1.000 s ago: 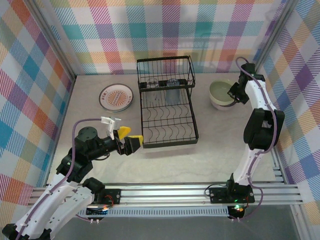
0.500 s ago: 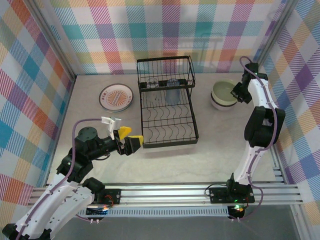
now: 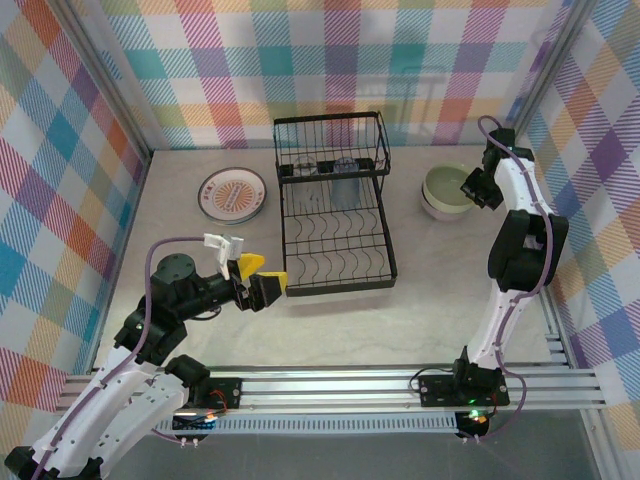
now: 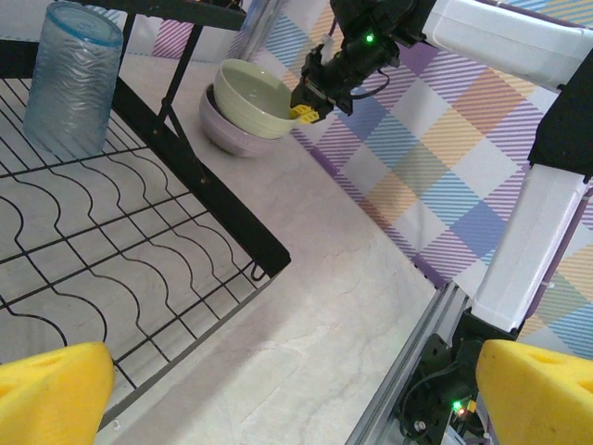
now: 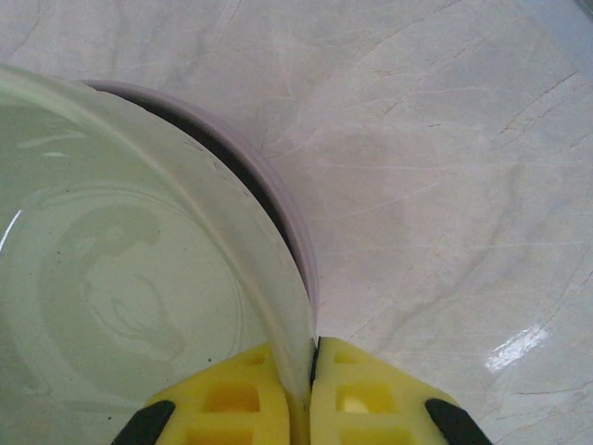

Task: Unload the mixed dishes from the dish rack

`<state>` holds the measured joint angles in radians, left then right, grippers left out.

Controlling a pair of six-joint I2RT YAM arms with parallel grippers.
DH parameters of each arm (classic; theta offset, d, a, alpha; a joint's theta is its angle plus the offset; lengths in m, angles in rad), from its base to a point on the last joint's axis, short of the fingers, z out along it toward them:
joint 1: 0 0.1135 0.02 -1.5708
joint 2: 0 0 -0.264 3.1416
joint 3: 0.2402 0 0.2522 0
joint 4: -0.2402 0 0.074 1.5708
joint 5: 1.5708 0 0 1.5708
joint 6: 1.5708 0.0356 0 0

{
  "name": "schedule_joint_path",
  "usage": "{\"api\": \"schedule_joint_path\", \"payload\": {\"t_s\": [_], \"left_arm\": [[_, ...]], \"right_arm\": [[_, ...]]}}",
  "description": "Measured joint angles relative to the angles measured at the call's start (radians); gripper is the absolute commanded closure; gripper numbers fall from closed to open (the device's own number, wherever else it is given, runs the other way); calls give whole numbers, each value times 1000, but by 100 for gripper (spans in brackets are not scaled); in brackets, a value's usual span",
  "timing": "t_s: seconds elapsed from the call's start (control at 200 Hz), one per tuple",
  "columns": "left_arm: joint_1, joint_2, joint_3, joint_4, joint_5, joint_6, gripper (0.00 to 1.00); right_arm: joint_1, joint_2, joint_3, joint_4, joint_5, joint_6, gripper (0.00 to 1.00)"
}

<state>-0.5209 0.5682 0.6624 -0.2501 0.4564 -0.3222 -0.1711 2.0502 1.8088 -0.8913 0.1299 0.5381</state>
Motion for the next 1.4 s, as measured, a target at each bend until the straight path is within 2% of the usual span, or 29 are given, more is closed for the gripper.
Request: {"api": "schedule_joint_path", "payload": {"t_s": [0.505, 0.725, 0.795, 1.01, 1.23, 1.4], "left_arm": [[0, 1, -4, 14, 7, 0, 0], [0, 1, -4, 17, 7, 0, 0], [0, 3, -4, 17, 7, 0, 0], [0, 18, -4, 17, 6, 0, 0], [1, 41, -4, 15, -1, -16, 0], [1, 66, 13, -47, -64, -71, 0]], "right_arm": [[0, 57, 43, -8, -3, 0, 100], [0, 66, 54, -19, -3, 0, 90], [0, 66, 56, -20, -3, 0, 83], [0, 59, 79, -4, -28, 3, 49], [0, 8, 76, 21, -61, 5, 27], [0, -105, -35, 81, -90, 21, 13]]}}
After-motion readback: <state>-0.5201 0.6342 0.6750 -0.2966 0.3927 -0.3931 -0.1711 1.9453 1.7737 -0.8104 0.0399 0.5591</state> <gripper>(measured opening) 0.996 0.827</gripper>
